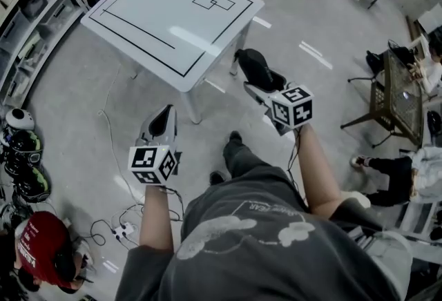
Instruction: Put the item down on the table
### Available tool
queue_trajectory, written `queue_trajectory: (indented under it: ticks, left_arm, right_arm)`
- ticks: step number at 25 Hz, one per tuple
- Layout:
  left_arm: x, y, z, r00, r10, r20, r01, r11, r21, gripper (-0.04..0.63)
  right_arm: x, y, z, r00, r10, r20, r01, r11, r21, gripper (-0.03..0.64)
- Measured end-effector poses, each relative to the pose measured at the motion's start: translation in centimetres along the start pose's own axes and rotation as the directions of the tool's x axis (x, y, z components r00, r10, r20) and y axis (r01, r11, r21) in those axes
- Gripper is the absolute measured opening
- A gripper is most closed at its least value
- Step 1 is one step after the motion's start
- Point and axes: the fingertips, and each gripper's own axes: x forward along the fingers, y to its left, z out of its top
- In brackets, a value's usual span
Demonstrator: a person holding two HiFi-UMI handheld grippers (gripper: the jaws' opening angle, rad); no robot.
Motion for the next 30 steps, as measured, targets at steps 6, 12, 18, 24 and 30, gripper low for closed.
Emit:
queue_trajectory:
  ticks: [6,12,18,24,30]
  left_arm:
    - [3.2,2.6,1.0,1.000,0.006,-0.002,-0.006,1.000,-0.011,0.006]
    - [8.4,5.1,2.0,1.000,0.004,-0.021,-0.004,1.000,0.002,0.006]
    - [16.1,7.6,3.3,0.998,0.005,-0.065,-0.004,1.000,0.009,0.006]
    - [23.9,8.9,6.0,0.997,0.000,-0.073,0.001,1.000,0.015,0.006]
    - [30.7,9.5,8.0,0.996,-0.022,-0.082,0.025,0.999,0.033,0.006]
  right_arm:
    - [4.3,-2.1,1.9,0.999,-0.017,-0.033,0.015,0.999,-0.052,0.330]
    - [9.7,-6.5,3.7,0.999,-0.020,-0.029,0.019,0.999,-0.049,0.330]
    - [14.8,-12.8,5.0,0.997,-0.036,-0.068,0.032,0.998,-0.055,0.330]
    - [19.4,-19.1,7.1,0.991,-0.064,-0.122,0.049,0.992,-0.118,0.330]
    - [23.2,-24.3,8.3,0.978,-0.097,-0.182,0.059,0.978,-0.202,0.330]
